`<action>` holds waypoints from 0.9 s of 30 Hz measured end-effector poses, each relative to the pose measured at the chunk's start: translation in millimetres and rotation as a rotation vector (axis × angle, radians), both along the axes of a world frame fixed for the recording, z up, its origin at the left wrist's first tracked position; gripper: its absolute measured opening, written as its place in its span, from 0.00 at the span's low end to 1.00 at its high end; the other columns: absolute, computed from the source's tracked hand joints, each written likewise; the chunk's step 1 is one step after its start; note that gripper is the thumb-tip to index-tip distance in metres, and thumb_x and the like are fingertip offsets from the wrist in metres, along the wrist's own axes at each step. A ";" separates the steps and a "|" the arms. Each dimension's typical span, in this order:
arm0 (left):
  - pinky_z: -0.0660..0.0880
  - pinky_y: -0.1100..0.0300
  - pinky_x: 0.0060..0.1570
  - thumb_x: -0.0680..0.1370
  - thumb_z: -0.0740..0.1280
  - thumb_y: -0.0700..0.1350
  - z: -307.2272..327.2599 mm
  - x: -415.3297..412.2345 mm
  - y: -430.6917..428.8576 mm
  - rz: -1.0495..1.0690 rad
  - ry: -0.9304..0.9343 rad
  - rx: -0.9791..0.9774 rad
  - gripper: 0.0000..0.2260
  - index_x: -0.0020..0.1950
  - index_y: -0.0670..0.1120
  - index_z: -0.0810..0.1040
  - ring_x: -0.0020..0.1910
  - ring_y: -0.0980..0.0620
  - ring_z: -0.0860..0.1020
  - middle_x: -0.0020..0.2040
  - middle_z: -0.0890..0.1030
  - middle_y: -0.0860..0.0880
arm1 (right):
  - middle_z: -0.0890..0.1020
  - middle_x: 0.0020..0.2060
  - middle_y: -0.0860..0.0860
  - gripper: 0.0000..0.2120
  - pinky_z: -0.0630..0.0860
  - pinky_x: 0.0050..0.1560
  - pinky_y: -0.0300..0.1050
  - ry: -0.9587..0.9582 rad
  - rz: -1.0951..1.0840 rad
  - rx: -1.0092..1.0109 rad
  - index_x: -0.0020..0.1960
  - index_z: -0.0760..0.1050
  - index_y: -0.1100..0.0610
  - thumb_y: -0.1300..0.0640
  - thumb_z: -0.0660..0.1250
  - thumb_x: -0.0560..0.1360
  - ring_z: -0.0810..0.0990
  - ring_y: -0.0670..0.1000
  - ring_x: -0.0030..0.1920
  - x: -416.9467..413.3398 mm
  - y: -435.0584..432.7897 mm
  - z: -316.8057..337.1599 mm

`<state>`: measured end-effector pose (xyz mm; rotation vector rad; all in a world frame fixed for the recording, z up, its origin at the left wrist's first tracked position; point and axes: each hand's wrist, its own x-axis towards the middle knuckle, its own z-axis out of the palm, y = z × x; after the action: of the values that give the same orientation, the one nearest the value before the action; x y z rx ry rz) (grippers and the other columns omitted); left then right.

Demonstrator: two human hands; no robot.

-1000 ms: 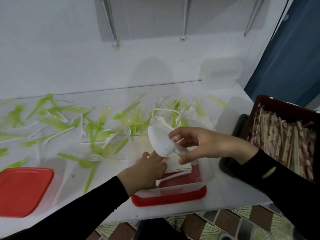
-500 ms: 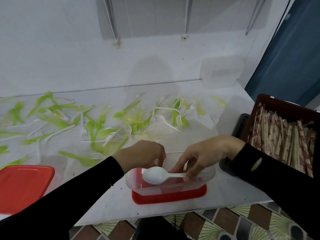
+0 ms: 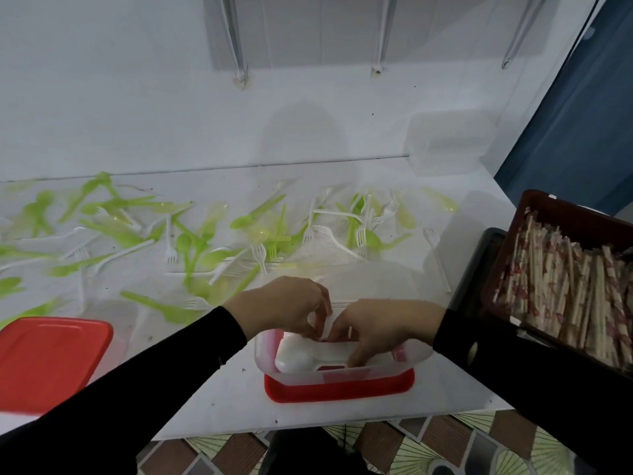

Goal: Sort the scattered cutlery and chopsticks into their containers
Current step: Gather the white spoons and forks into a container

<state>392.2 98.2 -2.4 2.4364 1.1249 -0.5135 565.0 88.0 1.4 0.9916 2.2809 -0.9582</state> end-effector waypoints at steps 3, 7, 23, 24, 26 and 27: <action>0.64 0.64 0.43 0.76 0.70 0.50 2.2 -0.5 0.5 0.009 -0.002 -0.027 0.06 0.51 0.54 0.85 0.45 0.61 0.69 0.65 0.73 0.61 | 0.80 0.57 0.49 0.21 0.75 0.56 0.46 -0.007 0.006 0.089 0.65 0.76 0.52 0.50 0.72 0.73 0.77 0.51 0.54 -3.1 -3.2 -10.1; 0.71 0.61 0.48 0.77 0.70 0.50 0.1 -3.3 -0.6 0.011 -0.038 -0.017 0.08 0.54 0.55 0.84 0.57 0.56 0.74 0.64 0.74 0.59 | 0.77 0.58 0.51 0.23 0.73 0.56 0.46 0.009 0.000 0.190 0.65 0.74 0.53 0.48 0.73 0.73 0.76 0.53 0.56 -4.0 -8.4 -20.7; 0.68 0.61 0.63 0.76 0.70 0.45 -4.9 -8.0 0.4 0.036 -0.160 -0.101 0.08 0.55 0.49 0.84 0.63 0.55 0.72 0.65 0.73 0.52 | 0.72 0.61 0.56 0.21 0.69 0.54 0.54 -0.098 0.089 0.392 0.69 0.64 0.59 0.55 0.64 0.79 0.75 0.59 0.59 -10.6 -15.7 -30.4; 0.66 0.63 0.63 0.75 0.72 0.45 -5.0 -8.4 1.1 0.043 -0.169 -0.104 0.09 0.54 0.48 0.84 0.64 0.54 0.72 0.66 0.74 0.51 | 0.72 0.61 0.57 0.19 0.69 0.56 0.55 -0.124 0.112 0.404 0.68 0.66 0.59 0.56 0.62 0.79 0.75 0.59 0.60 -10.9 -15.6 -28.0; 0.65 0.64 0.61 0.72 0.76 0.45 -4.0 -10.0 1.7 0.071 -0.157 -0.089 0.11 0.53 0.46 0.84 0.65 0.53 0.71 0.66 0.74 0.50 | 0.75 0.59 0.57 0.14 0.68 0.59 0.55 -0.168 0.161 0.426 0.62 0.72 0.57 0.53 0.62 0.79 0.75 0.59 0.59 -10.0 -14.1 -24.6; 0.66 0.63 0.60 0.70 0.77 0.45 -3.4 -10.8 1.4 0.085 -0.138 -0.074 0.12 0.51 0.45 0.83 0.65 0.53 0.71 0.66 0.73 0.50 | 0.77 0.57 0.56 0.12 0.68 0.58 0.54 -0.189 0.171 0.415 0.58 0.73 0.57 0.52 0.63 0.79 0.76 0.59 0.58 -9.1 -13.0 -23.8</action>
<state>381.4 99.6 -5.9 2.3112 1.1259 -0.3487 555.9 75.0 -22.4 0.9780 2.4015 -0.3098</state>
